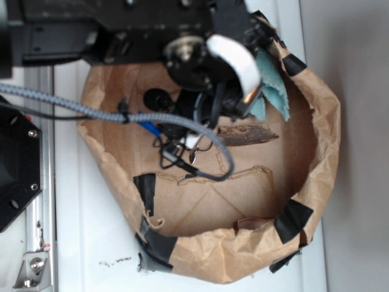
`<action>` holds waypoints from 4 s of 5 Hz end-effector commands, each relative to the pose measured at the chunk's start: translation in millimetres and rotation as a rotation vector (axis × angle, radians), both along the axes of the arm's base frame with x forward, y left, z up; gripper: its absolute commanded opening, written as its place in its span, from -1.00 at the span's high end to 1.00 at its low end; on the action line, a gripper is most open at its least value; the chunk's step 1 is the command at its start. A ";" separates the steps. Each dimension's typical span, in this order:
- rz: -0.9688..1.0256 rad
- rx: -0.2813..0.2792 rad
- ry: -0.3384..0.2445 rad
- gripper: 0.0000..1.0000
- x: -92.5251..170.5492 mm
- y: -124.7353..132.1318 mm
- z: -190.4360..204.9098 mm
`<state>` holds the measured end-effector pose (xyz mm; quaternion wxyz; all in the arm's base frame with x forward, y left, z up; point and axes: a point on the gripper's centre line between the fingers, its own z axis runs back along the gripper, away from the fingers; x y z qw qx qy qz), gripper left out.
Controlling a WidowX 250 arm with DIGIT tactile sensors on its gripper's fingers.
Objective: Grab the silver keys.
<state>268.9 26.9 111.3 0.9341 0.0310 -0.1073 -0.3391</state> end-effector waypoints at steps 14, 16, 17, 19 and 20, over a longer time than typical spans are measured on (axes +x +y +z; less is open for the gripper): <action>-0.285 0.008 -0.176 -1.00 -15.0 -23.7 -71.6; -0.247 0.002 -0.288 -0.97 2.8 -24.9 -74.0; -0.212 -0.021 -0.299 1.00 9.6 -22.7 -64.8; -0.181 -0.014 -0.328 1.00 10.6 -25.0 -59.7; -0.173 -0.012 -0.319 1.00 12.6 -26.3 -57.5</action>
